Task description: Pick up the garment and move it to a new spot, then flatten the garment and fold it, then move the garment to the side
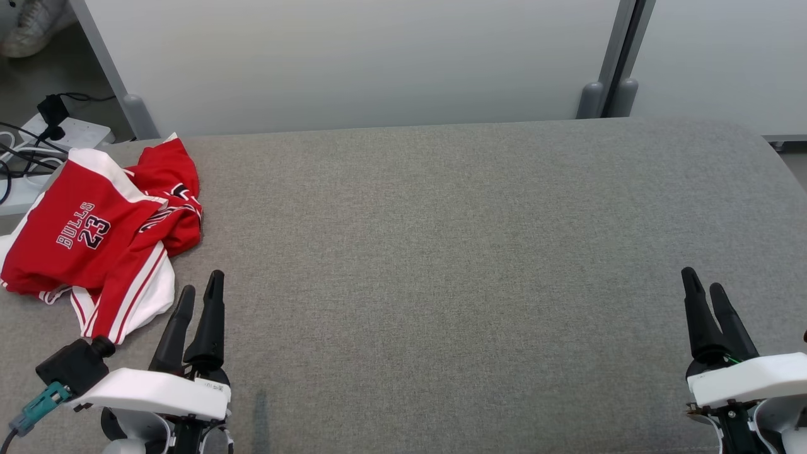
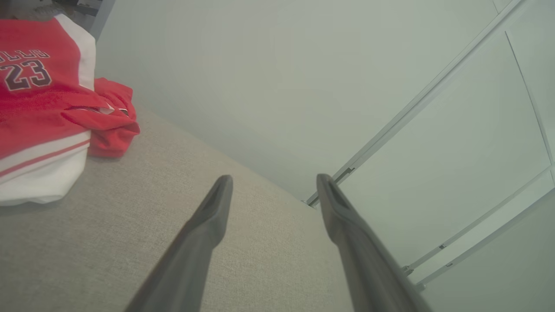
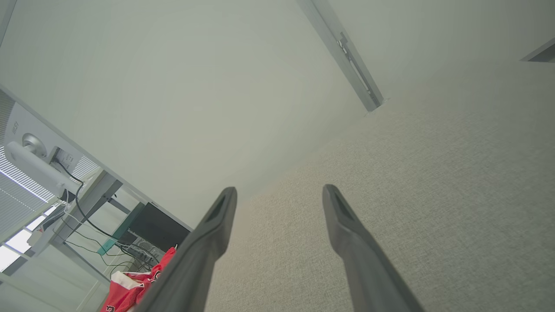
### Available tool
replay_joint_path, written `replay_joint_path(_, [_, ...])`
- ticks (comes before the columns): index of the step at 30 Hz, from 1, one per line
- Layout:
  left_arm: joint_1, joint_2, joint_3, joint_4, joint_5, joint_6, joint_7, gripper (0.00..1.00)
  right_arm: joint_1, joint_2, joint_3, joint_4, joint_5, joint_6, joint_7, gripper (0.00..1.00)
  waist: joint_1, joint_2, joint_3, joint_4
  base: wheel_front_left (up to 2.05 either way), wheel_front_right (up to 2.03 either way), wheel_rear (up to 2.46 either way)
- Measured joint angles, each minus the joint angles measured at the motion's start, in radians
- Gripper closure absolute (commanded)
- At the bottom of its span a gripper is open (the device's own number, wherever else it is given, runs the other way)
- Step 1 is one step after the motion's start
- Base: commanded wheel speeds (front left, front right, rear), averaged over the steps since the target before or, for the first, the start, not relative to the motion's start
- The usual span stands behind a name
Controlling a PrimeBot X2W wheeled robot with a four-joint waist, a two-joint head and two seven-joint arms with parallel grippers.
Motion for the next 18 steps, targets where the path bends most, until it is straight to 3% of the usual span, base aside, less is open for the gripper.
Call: replay_joint_path(18, [0.000,0.049,-0.088,0.051,0.258,0.081,-0.048,0.00,0.036,0.012,0.017,0.051,-0.273,0.000,-0.053,0.00,0.0000,0.0000,0.000,0.000,0.00,0.00,0.00])
